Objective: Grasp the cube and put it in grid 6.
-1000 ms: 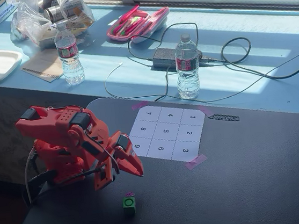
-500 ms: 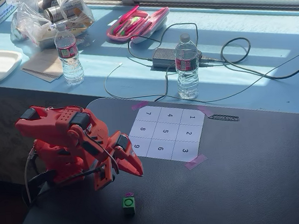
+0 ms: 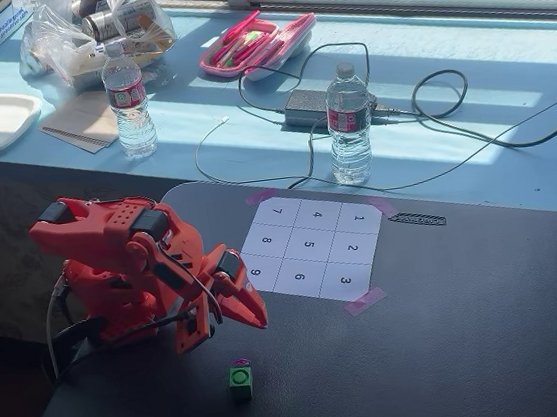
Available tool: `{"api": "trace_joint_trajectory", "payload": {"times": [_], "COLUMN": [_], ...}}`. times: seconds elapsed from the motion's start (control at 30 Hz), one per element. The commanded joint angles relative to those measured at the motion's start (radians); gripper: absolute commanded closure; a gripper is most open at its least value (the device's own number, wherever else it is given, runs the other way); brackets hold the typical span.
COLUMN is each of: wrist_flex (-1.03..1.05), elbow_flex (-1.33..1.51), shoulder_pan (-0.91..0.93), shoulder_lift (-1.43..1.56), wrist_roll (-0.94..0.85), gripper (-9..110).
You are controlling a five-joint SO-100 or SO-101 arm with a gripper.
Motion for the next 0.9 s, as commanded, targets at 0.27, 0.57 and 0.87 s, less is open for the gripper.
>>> {"api": "trace_joint_trajectory", "payload": {"times": [0.27,0.57,0.87], "wrist_flex": [0.081,0.152,0.238], "elbow_flex": [-0.031,-0.264,-0.511], "shoulder_pan": [0.009,0.055,0.12], "shoulder_lift": [-0.008,-0.362,-0.693], "wrist_roll": [-0.012,-0.032,-0.044], "gripper": [101,95,86]}}
